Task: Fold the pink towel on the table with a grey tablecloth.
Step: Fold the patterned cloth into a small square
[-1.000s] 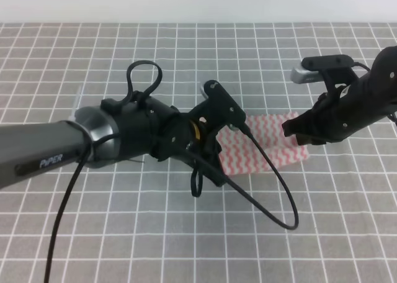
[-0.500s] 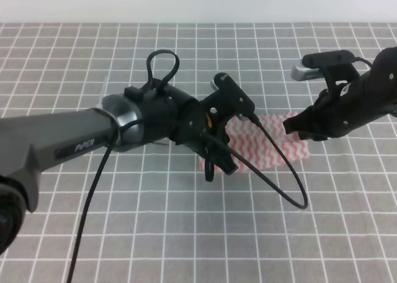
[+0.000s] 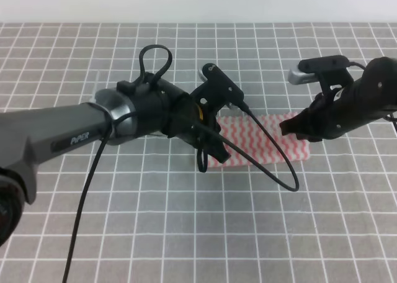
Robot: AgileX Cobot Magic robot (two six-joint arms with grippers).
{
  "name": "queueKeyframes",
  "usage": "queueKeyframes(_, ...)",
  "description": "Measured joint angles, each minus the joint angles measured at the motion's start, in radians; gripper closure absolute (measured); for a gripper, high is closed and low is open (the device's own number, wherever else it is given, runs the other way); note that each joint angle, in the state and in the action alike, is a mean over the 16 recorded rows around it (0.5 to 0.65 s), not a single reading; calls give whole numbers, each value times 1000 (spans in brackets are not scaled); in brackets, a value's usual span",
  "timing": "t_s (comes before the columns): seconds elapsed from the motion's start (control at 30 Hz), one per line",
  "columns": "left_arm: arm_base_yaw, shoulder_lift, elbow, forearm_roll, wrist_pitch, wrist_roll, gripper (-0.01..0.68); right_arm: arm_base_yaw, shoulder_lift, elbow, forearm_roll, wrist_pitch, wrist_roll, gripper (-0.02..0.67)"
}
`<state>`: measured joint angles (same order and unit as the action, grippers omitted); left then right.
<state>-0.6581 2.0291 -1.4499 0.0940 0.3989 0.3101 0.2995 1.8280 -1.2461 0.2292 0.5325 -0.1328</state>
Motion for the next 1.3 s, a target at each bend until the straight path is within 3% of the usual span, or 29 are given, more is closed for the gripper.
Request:
queueKeyframes(0.8, 13, 35, -5, 34, -96, -11, 675, 0, 17, 0, 1, -105, 0, 666)
queueKeyframes(1.3, 40, 85, -96, 20, -35, -22, 675, 0, 41, 0, 0, -156, 0, 665)
